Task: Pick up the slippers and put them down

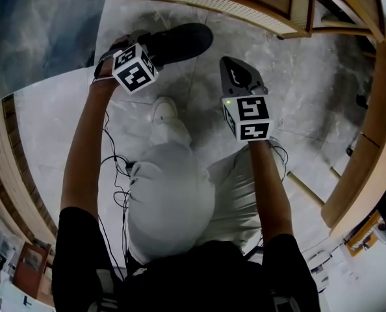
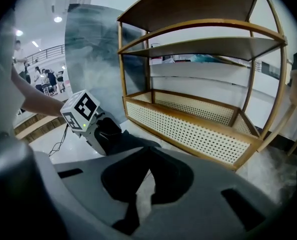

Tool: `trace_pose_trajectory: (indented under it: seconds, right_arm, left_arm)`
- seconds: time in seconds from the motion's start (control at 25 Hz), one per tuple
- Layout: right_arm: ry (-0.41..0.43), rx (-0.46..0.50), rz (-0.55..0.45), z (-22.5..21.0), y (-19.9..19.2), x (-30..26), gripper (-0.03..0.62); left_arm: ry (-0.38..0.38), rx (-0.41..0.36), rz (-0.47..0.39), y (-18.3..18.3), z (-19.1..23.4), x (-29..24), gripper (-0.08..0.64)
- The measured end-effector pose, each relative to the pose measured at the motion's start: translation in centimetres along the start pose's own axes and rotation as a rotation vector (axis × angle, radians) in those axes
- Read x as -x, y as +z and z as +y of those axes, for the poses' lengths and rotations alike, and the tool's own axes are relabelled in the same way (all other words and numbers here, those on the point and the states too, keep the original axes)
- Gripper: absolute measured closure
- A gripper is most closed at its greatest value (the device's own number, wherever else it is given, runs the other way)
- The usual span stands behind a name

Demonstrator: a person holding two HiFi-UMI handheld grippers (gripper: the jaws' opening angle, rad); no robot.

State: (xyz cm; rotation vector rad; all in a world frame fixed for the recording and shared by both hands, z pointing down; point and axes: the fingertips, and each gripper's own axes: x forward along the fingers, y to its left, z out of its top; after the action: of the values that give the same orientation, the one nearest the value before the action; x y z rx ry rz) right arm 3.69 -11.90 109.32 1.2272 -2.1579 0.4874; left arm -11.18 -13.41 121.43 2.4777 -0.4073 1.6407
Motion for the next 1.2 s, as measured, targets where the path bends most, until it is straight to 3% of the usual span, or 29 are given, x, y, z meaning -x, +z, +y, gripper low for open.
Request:
trace_pose_trajectory:
  seconds: [0.64,1.2]
  right_arm:
    - [0.016,-0.015,0.047,1.0,-3.5,-4.6,0.592]
    - [0.036,-0.048,0.078,1.2,-4.9,-6.4,0.592]
  left_arm:
    - [-0.054,-0.022,0.058,-3.3,-1.9,-6.1,0.130]
    - [-0.062,0.011,0.074,-5.0,-2.0,-8.6,0.130]
